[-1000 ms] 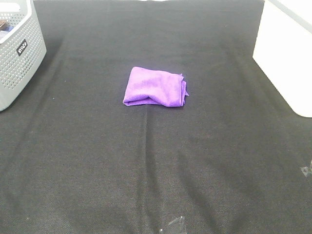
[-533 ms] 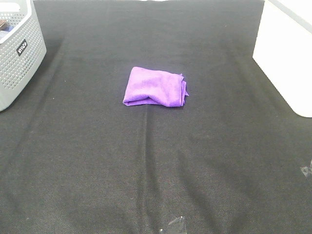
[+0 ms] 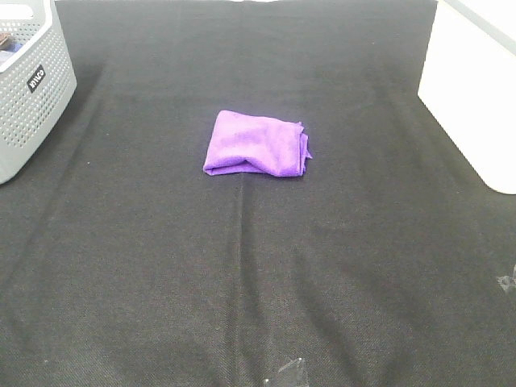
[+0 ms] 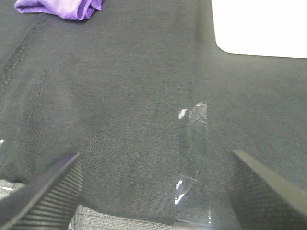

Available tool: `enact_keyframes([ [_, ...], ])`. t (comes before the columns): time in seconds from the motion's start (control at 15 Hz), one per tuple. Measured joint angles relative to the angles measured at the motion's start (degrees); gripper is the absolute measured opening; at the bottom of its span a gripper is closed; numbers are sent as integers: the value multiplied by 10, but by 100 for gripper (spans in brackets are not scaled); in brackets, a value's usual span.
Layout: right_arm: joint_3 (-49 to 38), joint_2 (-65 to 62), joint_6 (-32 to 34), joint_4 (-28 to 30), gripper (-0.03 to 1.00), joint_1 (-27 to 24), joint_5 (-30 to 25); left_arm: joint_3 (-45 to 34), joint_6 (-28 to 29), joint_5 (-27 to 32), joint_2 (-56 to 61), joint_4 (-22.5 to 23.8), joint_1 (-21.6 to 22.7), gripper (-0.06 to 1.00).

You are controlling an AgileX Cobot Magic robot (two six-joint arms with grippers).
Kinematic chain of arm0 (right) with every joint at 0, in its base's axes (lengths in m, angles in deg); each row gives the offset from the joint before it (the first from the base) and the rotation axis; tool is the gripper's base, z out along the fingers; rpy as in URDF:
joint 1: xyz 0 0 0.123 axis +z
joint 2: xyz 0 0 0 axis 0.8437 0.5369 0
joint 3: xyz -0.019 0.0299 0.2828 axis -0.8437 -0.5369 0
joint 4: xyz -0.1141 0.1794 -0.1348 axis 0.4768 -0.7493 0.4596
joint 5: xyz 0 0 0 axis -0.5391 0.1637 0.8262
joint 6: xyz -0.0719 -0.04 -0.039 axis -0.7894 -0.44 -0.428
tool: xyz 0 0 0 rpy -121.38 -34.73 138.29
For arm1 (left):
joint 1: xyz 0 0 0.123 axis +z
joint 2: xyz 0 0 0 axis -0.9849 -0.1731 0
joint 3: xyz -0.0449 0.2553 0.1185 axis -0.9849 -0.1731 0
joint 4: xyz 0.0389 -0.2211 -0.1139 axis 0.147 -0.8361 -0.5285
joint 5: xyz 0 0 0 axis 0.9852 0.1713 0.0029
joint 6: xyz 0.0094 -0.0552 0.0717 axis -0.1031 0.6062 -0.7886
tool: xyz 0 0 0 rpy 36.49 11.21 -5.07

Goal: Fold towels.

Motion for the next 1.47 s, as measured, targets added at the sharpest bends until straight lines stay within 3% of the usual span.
enact_keyframes([
  [0.2,0,0,1,-1,79,-23,0,0,1,0,0,0,0,71],
  [1.47,0,0,1,-2,79,-23,0,0,1,0,0,0,0,71],
])
